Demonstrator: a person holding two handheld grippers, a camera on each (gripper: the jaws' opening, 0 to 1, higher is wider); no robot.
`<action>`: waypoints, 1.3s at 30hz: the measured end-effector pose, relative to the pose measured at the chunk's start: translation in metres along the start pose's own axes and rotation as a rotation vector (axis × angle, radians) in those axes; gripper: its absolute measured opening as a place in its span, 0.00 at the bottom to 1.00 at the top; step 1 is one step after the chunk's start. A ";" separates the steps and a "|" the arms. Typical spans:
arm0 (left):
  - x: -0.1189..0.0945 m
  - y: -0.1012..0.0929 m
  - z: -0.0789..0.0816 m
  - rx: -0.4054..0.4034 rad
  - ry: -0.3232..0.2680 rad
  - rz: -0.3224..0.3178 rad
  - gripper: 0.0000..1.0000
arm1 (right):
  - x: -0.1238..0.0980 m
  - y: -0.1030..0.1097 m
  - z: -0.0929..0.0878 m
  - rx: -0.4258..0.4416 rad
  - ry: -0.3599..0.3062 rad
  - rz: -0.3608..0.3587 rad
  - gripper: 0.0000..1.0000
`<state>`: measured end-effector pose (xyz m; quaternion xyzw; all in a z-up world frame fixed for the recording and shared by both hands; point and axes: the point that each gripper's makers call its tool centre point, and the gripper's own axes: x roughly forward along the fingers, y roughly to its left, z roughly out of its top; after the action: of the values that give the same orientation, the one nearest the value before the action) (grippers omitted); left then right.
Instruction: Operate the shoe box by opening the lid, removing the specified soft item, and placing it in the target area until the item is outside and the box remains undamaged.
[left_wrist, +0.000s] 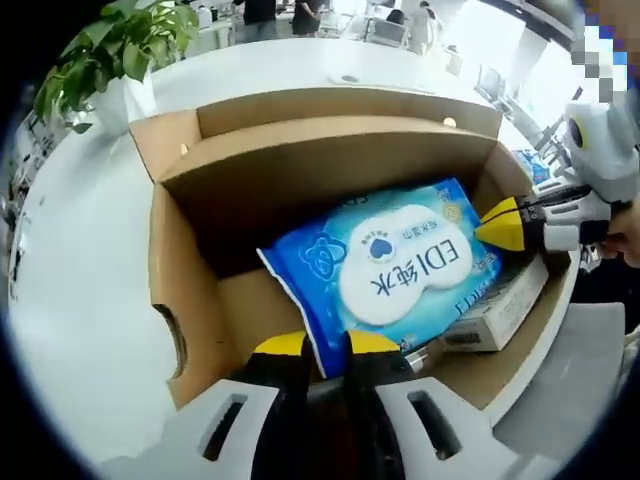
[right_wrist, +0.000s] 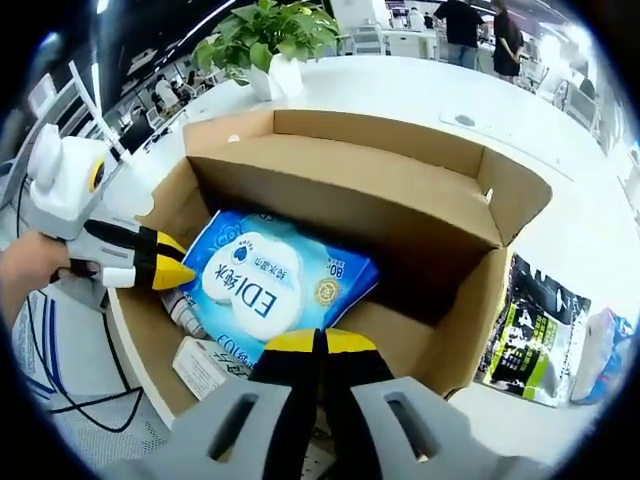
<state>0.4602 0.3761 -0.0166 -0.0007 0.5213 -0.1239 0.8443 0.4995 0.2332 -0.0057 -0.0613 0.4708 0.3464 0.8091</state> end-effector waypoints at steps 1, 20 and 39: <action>0.000 0.000 0.000 -0.002 0.001 0.000 0.10 | 0.000 0.000 0.000 0.001 0.001 -0.001 0.00; 0.006 -0.003 -0.003 -0.129 0.012 -0.027 0.00 | 0.002 0.016 -0.005 -0.086 0.045 0.069 0.17; 0.007 -0.003 -0.004 -0.115 0.025 -0.037 0.00 | 0.013 0.008 -0.012 -0.130 0.095 0.005 0.09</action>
<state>0.4590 0.3722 -0.0242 -0.0572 0.5378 -0.1093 0.8340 0.4897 0.2410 -0.0211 -0.1291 0.4854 0.3750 0.7792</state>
